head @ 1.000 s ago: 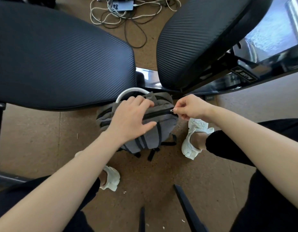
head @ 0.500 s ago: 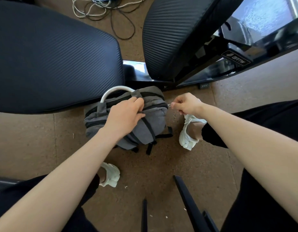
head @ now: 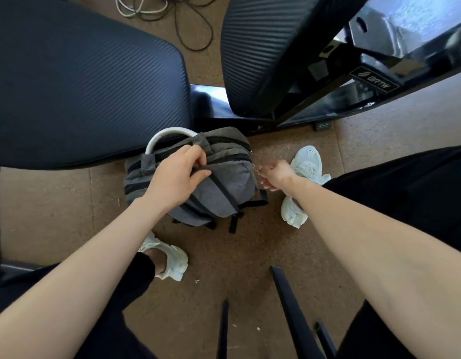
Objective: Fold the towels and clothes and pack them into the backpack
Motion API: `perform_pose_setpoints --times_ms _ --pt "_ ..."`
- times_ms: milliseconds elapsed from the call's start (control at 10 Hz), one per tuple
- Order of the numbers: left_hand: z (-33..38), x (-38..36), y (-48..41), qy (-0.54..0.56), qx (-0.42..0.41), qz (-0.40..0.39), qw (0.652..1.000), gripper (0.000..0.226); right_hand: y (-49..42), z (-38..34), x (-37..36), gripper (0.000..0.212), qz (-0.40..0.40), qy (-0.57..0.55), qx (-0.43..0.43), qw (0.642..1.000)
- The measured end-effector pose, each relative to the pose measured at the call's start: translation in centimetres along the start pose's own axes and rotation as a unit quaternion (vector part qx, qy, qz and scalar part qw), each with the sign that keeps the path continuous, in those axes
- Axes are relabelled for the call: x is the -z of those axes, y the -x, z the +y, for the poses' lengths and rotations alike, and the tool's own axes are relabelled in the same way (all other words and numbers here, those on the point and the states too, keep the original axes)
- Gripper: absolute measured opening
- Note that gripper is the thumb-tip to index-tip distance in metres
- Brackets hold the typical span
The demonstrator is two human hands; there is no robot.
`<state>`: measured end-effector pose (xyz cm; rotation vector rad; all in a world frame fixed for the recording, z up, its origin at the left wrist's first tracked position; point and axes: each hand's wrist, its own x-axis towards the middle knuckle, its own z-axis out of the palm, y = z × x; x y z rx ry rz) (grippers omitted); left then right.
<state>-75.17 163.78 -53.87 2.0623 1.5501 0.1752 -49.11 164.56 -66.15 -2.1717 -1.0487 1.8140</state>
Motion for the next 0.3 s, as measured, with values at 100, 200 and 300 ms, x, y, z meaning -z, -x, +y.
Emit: perform_pose_setpoints --times_ms 100,200,300 --pt "-0.2 0.2 1.0 0.015 -0.009 -0.016 1.000 0.024 1.4 0.3 0.8 0.022 0.008 0.044 0.008 0.999" --pt "0.3 1.2 3.4 0.015 -0.014 -0.038 0.999 0.036 3.1 -0.9 1.0 0.010 -0.019 0.132 0.036 0.990" --pt "0.7 2.5 5.3 0.041 -0.015 -0.010 0.999 0.028 5.6 -3.8 1.1 0.013 -0.047 0.154 0.085 0.983"
